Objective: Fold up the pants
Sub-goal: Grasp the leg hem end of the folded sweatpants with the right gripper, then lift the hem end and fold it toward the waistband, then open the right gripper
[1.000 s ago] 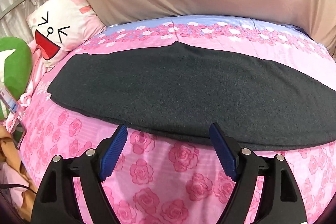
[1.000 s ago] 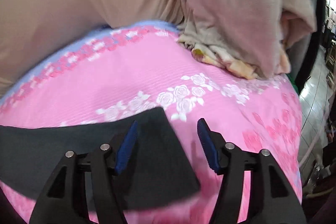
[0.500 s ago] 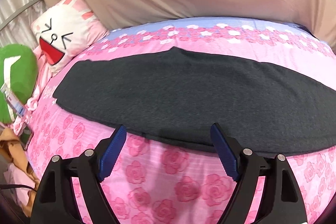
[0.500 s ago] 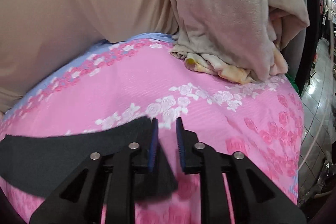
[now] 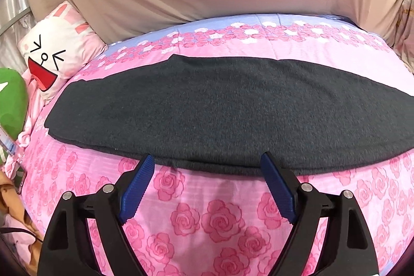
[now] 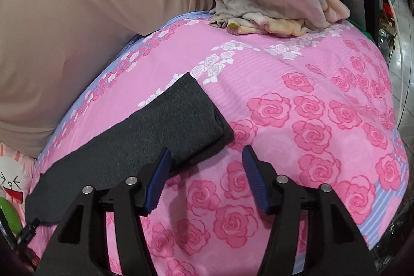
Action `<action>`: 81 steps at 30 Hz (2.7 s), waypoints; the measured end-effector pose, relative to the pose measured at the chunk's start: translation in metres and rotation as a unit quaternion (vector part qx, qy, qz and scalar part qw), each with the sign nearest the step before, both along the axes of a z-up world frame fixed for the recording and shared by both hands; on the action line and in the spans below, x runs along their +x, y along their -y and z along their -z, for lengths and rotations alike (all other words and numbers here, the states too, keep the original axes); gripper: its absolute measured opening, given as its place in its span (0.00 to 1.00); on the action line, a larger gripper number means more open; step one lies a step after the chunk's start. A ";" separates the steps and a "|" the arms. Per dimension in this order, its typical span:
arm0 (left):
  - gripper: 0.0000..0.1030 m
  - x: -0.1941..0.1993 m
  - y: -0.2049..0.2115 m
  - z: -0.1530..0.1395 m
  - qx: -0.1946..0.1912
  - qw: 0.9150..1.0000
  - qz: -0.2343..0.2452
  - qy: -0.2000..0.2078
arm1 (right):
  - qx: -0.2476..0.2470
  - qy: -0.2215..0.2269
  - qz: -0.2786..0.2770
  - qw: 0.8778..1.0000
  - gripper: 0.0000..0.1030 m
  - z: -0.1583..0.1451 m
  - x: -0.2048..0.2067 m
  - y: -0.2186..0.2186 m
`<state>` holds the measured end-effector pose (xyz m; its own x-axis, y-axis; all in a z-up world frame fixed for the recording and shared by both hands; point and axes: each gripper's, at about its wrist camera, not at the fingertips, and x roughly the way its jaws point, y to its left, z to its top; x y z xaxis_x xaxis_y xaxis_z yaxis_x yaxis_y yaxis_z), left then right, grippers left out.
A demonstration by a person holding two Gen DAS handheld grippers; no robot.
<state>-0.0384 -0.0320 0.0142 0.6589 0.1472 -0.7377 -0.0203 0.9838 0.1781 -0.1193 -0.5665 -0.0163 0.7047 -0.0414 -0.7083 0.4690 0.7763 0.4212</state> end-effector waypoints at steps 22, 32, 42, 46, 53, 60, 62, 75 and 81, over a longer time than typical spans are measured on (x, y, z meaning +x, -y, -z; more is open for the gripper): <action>0.80 -0.005 -0.058 -0.002 -0.033 0.999 -0.024 0.003 | -0.033 0.015 0.035 0.999 0.12 -0.029 0.018 -0.023; 0.80 0.000 -0.072 0.006 -0.047 0.998 -0.033 -0.007 | -0.008 -0.029 0.041 0.999 0.39 0.003 0.028 -0.013; 0.80 0.004 -0.083 0.011 -0.055 0.998 -0.033 -0.013 | -0.016 0.039 0.042 0.998 0.06 -0.037 0.029 -0.041; 0.80 0.004 -0.091 0.011 -0.060 0.998 -0.033 -0.012 | -0.011 0.102 0.012 0.995 0.06 -0.082 0.036 -0.074; 0.80 0.003 -0.112 0.011 -0.083 0.996 -0.042 -0.008 | -0.037 0.190 -0.113 0.974 0.06 -0.171 0.069 -0.177; 0.80 -0.006 -0.145 0.007 -0.097 0.993 -0.060 0.001 | -0.046 0.197 -0.266 0.942 0.06 -0.193 0.125 -0.317; 0.80 -0.010 -0.157 0.006 -0.101 0.992 -0.070 0.005 | -0.047 0.181 -0.301 0.935 0.06 -0.180 0.137 -0.351; 0.80 -0.027 -0.213 0.003 -0.106 0.987 -0.124 0.017 | -0.015 0.077 -0.388 0.918 0.06 -0.083 0.174 -0.466; 0.80 -0.021 -0.208 0.005 -0.116 0.986 -0.117 0.009 | -0.031 0.009 -0.447 0.894 0.44 -0.042 0.189 -0.510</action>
<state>-0.0591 0.1761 0.0091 0.6411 0.1245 -0.7573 -0.2522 0.9661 -0.0546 0.0697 -0.0563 0.0260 0.4877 0.5051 -0.7120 -0.3567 0.8597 0.3656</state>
